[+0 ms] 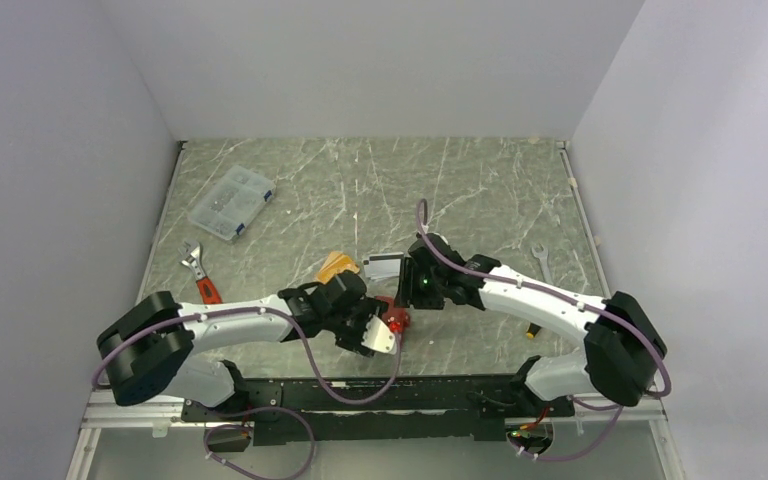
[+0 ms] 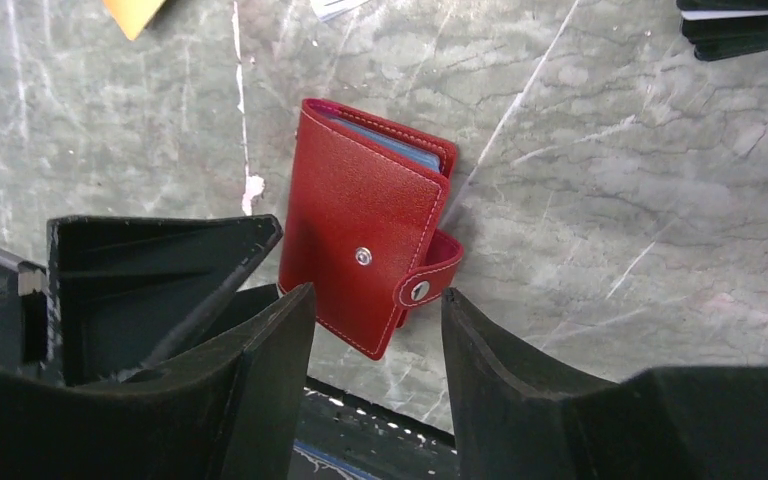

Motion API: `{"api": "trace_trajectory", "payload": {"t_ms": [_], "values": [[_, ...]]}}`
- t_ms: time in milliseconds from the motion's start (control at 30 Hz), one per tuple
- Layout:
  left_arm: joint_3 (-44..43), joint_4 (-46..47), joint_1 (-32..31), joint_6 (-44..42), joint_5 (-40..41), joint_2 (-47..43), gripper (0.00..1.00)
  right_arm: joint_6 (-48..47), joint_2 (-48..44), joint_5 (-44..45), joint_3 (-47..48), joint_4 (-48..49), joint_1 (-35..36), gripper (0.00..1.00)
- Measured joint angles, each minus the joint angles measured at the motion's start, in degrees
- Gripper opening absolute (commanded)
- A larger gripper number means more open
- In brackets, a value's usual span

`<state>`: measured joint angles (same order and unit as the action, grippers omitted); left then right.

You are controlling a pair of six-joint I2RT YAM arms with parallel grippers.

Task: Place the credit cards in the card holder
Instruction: Close the card holder at the center of the board.

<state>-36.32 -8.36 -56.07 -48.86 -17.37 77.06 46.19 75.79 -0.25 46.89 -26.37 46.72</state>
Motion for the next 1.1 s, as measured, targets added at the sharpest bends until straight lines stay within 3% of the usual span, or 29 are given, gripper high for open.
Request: {"api": "trace_trajectory", "payload": {"t_ms": [233, 400, 633, 833, 1000, 1100], "values": [[0.55, 2.19, -4.94, -1.57, 5.86, 2.80, 0.65, 0.92, 5.14, 0.46, 1.92, -1.53, 1.57, 0.43], [1.27, 4.28, -6.88, -1.90, 8.15, 4.02, 0.44, 1.33, 6.03, 1.73, 1.95, -2.27, 2.23, 0.36], [0.15, 5.64, -8.74, -2.05, 10.14, 6.60, 0.35, 1.42, 6.03, 3.04, 1.95, -2.78, 2.25, 0.28], [-1.49, 5.01, -9.01, -0.90, 10.60, 7.87, 0.36, 1.42, 5.70, 4.57, 1.29, -3.45, 2.25, 0.28], [-3.34, 2.91, -9.01, 0.50, 9.90, 8.57, 0.37, 1.07, 4.07, 7.30, 0.98, -5.86, 2.23, 0.40], [-4.20, 2.34, -9.01, 1.36, 9.49, 9.16, 0.37, 0.50, 3.76, 8.52, 0.98, -7.21, 2.23, 0.41]]}}
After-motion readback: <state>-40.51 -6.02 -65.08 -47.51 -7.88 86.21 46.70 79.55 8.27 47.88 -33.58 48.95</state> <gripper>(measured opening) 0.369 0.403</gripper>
